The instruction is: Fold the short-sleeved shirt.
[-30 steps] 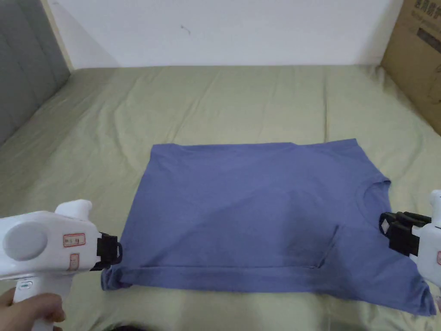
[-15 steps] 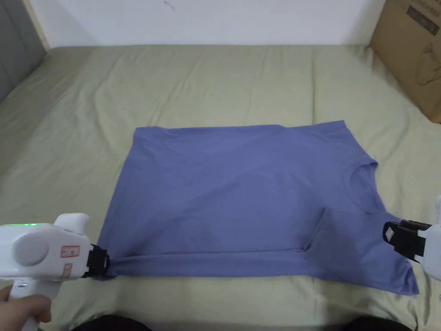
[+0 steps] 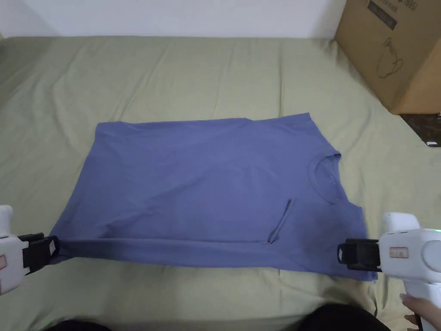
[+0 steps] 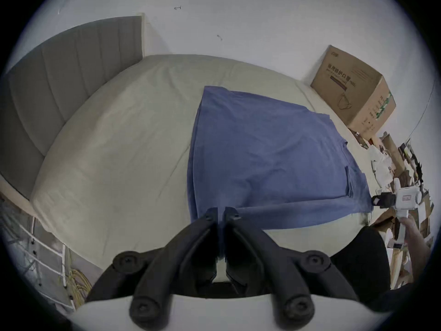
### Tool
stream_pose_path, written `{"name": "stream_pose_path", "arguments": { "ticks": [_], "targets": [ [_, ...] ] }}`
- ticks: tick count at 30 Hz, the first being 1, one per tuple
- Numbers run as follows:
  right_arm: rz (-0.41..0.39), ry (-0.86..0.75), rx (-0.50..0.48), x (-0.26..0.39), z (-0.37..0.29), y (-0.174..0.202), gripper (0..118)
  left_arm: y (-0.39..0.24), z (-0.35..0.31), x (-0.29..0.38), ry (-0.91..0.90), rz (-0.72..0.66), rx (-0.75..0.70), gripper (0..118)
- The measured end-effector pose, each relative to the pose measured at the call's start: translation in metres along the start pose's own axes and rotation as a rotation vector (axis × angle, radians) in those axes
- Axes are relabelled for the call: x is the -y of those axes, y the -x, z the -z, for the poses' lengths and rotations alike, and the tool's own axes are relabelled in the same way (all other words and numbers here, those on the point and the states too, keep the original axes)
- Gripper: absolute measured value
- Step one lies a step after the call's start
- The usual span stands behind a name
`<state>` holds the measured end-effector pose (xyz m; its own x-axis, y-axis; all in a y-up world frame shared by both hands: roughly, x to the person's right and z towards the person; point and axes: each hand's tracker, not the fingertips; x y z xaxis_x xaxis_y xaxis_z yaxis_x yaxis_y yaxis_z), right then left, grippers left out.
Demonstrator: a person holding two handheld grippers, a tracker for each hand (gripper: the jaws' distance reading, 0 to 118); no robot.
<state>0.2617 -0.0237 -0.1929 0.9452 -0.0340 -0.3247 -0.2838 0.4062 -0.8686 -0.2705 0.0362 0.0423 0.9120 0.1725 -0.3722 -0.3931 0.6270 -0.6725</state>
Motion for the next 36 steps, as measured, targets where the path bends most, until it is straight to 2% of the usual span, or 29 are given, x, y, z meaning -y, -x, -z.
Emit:
{"name": "stream_pose_path", "arguments": {
  "ticks": [1,2,3,4,5,6,7,9,11,13,17,24,27,31,34,35,36],
  "targets": [
    [-0.033,0.043,0.018,0.0,0.023,-0.008,108,0.0,0.002,0.0,0.008,-0.004,-0.007,5],
    [-0.051,0.084,0.027,0.001,0.033,-0.01,94,0.002,0.004,0.0,0.015,-0.014,-0.013,5],
    [-0.044,0.104,0.012,0.004,0.036,-0.01,70,0.003,0.006,0.0,0.026,-0.027,-0.019,5],
    [-0.02,0.087,-0.042,0.006,0.035,-0.01,59,0.004,0.007,0.003,0.03,-0.039,-0.019,5],
    [-0.012,0.05,-0.016,0.008,0.025,-0.008,51,0.005,0.008,0.004,0.038,-0.053,-0.016,5],
    [-0.025,0.045,-0.013,0.008,0.021,-0.007,36,0.006,0.01,0.005,0.048,-0.067,-0.015,5],
    [-0.028,0.041,-0.03,0.007,0.018,-0.009,14,0.007,0.012,0.005,0.062,-0.075,-0.017,5],
    [-0.017,0.008,-0.03,0.007,0.008,-0.007,6,0.008,0.014,0.009,0.07,-0.077,-0.011,5],
    [0.052,-0.004,-0.109,0.005,-0.001,-0.008,6,0.007,0.015,0.007,0.082,-0.066,-0.017,5],
    [0.085,-0.023,-0.11,0.003,-0.015,-0.008,6,0.008,0.015,0.005,0.084,-0.057,-0.022,5],
    [0.174,-0.041,-0.193,-0.011,-0.032,-0.015,6,0.009,0.009,-0.008,0.066,-0.056,-0.014,5],
    [0.221,-0.091,-0.253,-0.086,-0.048,-0.013,6,0.008,0.025,-0.076,0.002,-0.049,0.014,5],
    [0.288,-0.068,-0.284,-0.138,-0.021,-0.019,6,0.009,0.066,-0.115,-0.006,-0.03,0.012,5],
    [0.381,0.017,-0.329,-0.195,0.046,-0.028,6,0.016,0.137,-0.149,0.029,-0.041,0.017,5],
    [0.44,0.067,-0.262,-0.216,0.091,-0.033,6,0.02,0.175,-0.157,0.071,-0.063,0.012,5],
    [0.445,0.071,-0.27,-0.218,0.099,-0.032,7,0.021,0.183,-0.157,0.084,-0.072,0.01,7],
    [0.451,0.068,-0.265,-0.219,0.104,-0.029,14,0.021,0.188,-0.156,0.095,-0.082,0.01,13]
  ]
}}
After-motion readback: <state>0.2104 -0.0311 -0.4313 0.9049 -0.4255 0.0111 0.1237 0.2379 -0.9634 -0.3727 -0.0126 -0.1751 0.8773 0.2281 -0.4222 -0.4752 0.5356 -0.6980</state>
